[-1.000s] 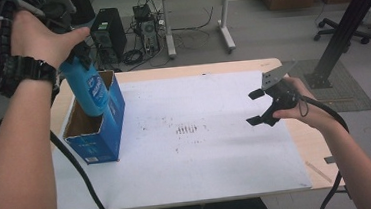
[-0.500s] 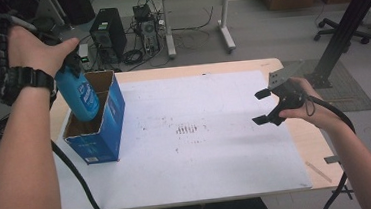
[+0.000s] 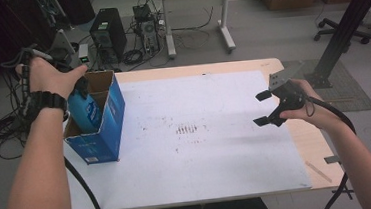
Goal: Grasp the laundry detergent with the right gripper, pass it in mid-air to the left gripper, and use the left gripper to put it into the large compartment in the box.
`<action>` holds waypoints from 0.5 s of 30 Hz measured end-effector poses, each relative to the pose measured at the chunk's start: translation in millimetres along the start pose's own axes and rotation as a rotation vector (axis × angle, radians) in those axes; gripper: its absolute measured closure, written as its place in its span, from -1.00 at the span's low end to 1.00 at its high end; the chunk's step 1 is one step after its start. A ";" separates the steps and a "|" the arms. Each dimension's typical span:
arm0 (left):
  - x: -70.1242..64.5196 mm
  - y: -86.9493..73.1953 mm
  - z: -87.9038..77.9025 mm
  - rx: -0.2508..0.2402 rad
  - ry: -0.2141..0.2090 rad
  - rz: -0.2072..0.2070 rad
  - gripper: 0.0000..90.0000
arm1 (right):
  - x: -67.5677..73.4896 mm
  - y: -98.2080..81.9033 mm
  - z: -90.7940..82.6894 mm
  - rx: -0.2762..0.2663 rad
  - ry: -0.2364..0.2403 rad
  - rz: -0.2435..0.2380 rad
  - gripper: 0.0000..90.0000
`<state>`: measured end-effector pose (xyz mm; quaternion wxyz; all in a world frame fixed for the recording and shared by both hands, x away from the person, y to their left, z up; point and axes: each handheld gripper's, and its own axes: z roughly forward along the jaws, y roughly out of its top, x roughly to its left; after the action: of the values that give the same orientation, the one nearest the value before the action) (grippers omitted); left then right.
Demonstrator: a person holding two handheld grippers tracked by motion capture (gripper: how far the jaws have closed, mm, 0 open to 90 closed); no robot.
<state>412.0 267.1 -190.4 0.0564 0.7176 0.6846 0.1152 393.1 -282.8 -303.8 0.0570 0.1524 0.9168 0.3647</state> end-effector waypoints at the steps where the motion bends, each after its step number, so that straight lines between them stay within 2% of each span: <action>1: 0.5 -0.4 3.9 0.004 -0.004 0.003 -0.15 | 0.0 0.0 0.0 0.000 0.000 0.000 -0.87; 3: 0.4 -1.9 14.7 0.017 -0.011 0.004 -0.15 | -0.2 -0.4 0.4 0.000 0.001 0.002 -0.87; 7: -1.5 -2.8 23.7 0.026 -0.010 0.016 -0.15 | -0.3 -0.8 0.7 0.000 0.002 0.004 -0.87; 8: -3.2 -2.9 29.5 0.036 -0.010 0.031 -0.15 | -0.5 -0.9 0.8 -0.002 0.003 0.003 -0.87; 15: -6.3 -4.3 44.5 0.053 -0.015 0.041 -0.15 | 0.1 -1.7 1.1 -0.003 0.005 0.004 -0.87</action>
<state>418.4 264.5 -235.0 0.0404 0.7334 0.6722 0.0926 392.9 -283.3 -305.8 0.0541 0.1532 0.9162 0.3664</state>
